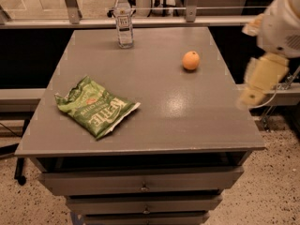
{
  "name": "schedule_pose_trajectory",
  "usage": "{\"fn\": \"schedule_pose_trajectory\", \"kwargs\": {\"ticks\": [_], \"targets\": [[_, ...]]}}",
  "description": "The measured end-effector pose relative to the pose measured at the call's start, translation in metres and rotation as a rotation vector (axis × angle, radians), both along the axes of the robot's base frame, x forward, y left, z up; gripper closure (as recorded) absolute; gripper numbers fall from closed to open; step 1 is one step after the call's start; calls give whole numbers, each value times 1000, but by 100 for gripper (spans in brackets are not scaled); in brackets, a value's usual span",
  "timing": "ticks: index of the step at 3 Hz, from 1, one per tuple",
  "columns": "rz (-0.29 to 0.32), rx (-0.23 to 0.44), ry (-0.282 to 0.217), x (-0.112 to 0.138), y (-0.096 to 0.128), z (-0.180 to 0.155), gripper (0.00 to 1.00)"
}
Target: Move blue plastic bottle near orange
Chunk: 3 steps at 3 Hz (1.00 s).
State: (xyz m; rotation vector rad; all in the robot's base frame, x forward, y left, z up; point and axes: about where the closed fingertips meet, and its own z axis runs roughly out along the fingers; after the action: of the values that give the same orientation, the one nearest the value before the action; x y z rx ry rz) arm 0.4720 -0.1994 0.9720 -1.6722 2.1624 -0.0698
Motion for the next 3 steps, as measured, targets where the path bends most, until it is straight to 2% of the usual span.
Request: {"fn": "schedule_pose_trajectory", "kwargs": {"ticks": [1,2,3], "targets": [[-2,143,-103,81,32,-13,0],[-12,321,-181,151,82,-16,0],[-32,341,-233,168,79,-14,0]]}}
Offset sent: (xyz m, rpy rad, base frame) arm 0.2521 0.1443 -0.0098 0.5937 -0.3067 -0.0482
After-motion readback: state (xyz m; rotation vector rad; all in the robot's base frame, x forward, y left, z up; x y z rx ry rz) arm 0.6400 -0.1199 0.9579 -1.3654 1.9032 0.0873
